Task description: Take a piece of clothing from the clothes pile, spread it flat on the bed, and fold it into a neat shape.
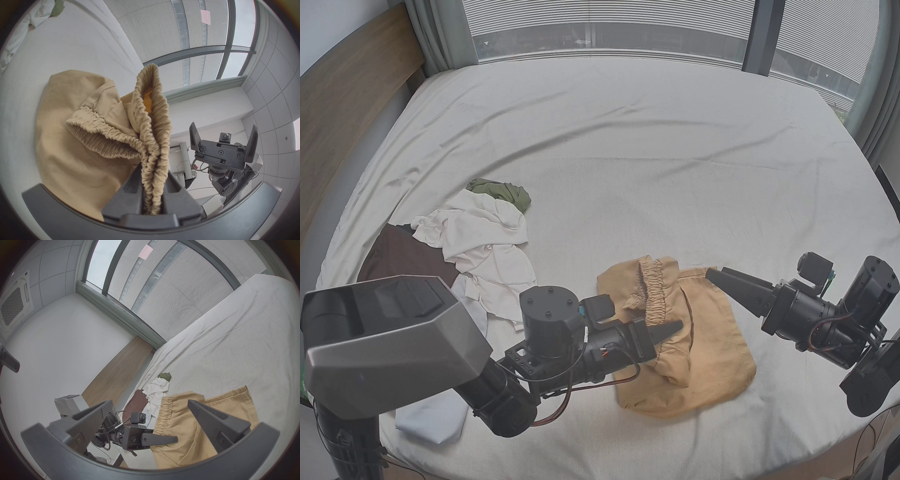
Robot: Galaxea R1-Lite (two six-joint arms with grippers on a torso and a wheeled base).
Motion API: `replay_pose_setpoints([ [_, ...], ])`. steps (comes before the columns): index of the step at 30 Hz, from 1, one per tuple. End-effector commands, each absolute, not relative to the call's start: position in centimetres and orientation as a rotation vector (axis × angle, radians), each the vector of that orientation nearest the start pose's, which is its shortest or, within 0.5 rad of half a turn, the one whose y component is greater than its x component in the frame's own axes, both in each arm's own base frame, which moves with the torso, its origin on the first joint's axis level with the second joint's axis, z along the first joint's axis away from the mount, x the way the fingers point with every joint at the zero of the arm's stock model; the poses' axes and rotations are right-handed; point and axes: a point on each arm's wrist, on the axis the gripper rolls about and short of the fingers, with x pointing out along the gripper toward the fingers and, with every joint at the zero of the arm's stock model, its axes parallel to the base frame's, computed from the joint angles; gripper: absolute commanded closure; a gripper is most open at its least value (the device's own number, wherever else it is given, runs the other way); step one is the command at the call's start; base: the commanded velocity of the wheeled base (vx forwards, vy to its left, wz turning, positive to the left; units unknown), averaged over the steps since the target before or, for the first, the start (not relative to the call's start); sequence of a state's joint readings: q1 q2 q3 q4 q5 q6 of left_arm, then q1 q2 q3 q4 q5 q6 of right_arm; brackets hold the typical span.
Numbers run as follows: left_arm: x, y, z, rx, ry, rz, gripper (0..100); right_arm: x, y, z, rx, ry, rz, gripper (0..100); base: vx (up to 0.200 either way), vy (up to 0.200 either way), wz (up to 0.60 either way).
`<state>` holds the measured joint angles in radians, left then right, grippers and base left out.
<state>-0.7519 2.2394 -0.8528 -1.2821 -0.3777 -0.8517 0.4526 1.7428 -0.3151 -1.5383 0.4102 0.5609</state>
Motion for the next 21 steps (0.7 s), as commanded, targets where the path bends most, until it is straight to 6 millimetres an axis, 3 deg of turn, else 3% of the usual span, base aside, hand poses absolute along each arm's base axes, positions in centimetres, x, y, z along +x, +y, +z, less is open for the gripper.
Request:
replay_pose_setpoints([
  [1, 28.6, -28.5, 6.3, -0.735, 0.582, -1.013, 100, 22.2, 11.7, 14.5, 0.528, 0.128, 0.871, 0, 0.0, 0.0, 0.0],
  [7, 28.7, -28.6, 5.4, -0.728, 0.601, -1.001, 100, 22.2, 11.8, 14.5, 0.528, 0.126, 0.871, 0, 0.0, 0.0, 0.0],
  [8, 28.7, -28.6, 5.4, -0.728, 0.6, -1.002, 0, 22.2, 11.8, 14.5, 0.528, 0.126, 0.871, 0, 0.0, 0.0, 0.0],
  [21, 28.3, -28.2, 4.9, -0.687, 0.573, -0.951, 0, 22.2, 11.7, 14.2, 0.528, 0.14, 0.861, 0, 0.0, 0.0, 0.0],
])
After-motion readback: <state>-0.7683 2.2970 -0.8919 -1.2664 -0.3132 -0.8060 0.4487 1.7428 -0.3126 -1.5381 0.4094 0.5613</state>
